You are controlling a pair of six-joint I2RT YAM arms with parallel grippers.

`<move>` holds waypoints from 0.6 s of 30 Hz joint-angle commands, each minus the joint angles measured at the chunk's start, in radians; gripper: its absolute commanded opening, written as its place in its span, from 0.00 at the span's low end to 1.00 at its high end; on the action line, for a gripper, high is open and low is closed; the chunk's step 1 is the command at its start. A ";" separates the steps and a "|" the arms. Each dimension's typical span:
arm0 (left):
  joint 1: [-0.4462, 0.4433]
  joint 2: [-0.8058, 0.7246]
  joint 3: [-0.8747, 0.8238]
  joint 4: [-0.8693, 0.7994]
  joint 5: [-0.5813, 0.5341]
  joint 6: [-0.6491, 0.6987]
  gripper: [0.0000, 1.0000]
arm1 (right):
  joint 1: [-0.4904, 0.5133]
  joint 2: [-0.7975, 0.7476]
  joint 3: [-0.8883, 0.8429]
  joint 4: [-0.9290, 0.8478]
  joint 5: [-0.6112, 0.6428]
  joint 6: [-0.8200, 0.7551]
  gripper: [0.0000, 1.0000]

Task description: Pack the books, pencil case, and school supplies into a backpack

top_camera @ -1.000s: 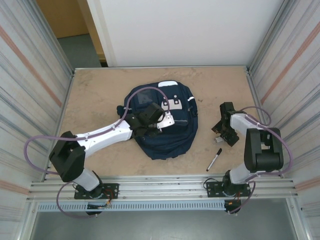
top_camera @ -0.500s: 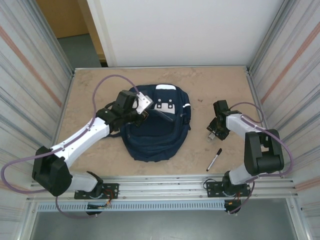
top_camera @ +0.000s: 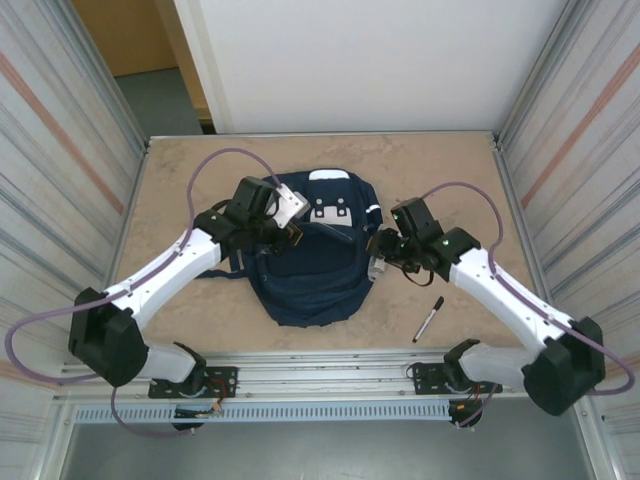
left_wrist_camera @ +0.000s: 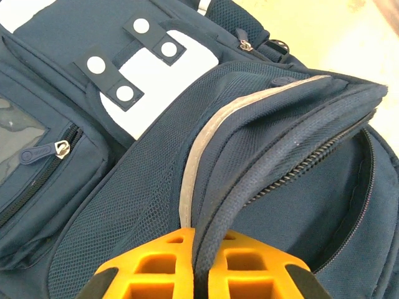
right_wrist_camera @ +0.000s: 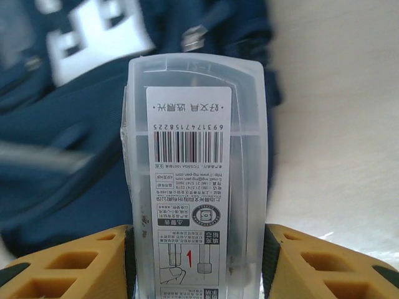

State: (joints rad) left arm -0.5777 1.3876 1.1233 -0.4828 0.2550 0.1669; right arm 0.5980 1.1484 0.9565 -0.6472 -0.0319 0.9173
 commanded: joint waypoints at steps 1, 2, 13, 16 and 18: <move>-0.002 0.024 0.072 0.039 0.085 -0.070 0.00 | 0.079 -0.037 0.016 -0.004 -0.023 0.148 0.51; -0.008 0.036 0.080 0.048 0.103 -0.088 0.00 | 0.119 -0.036 0.015 0.043 -0.037 0.164 0.51; -0.066 0.069 0.065 0.193 0.232 -0.232 0.00 | 0.255 0.085 -0.007 0.223 0.115 0.559 0.54; -0.093 0.090 0.067 0.206 0.313 -0.258 0.00 | 0.233 0.161 0.024 0.243 0.151 0.580 0.54; -0.116 0.108 0.057 0.225 0.329 -0.281 0.00 | 0.196 0.223 0.061 0.239 0.148 0.575 0.56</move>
State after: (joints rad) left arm -0.6605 1.4891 1.1629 -0.3607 0.4610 -0.0566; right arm 0.8314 1.3121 0.9707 -0.4408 0.0624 1.4132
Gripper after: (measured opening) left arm 0.085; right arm 0.556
